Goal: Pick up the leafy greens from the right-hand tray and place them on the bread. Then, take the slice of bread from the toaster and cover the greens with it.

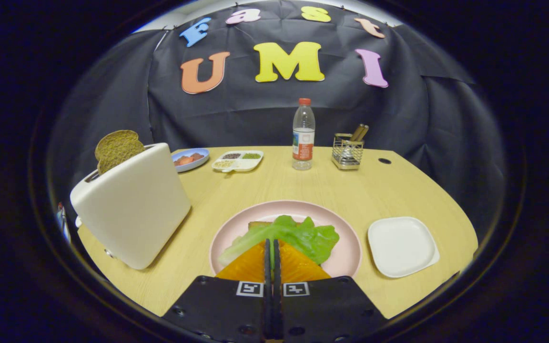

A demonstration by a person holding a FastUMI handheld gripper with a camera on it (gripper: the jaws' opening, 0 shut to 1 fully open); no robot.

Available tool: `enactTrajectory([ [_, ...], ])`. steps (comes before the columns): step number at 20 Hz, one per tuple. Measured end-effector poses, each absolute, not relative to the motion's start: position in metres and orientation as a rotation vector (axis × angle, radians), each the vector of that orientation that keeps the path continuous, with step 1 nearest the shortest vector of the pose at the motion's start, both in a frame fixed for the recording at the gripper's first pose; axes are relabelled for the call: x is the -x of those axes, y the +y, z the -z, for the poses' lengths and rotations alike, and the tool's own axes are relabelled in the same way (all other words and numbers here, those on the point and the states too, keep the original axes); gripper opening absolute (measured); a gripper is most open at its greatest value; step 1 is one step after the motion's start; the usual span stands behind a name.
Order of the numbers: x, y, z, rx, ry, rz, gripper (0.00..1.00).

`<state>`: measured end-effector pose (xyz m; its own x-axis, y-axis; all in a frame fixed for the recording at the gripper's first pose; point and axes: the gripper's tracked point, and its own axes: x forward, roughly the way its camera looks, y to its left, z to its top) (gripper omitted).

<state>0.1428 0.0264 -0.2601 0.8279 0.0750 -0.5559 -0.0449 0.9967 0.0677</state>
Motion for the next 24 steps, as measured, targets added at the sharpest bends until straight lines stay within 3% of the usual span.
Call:
enactTrajectory([
  [3,-0.142,0.024,0.259,-0.018,0.591,-0.037,0.12],
  [7,-0.136,0.021,0.249,-0.013,0.598,-0.003,0.78],
  [9,-0.131,0.023,0.236,-0.017,0.595,0.015,0.81],
  [11,-0.125,0.033,0.212,-0.021,0.583,0.016,0.93],
  [13,-0.12,0.049,0.179,-0.039,0.54,0.003,0.98],
  [24,-0.113,0.165,0.021,-0.15,0.338,-0.112,0.96],
])
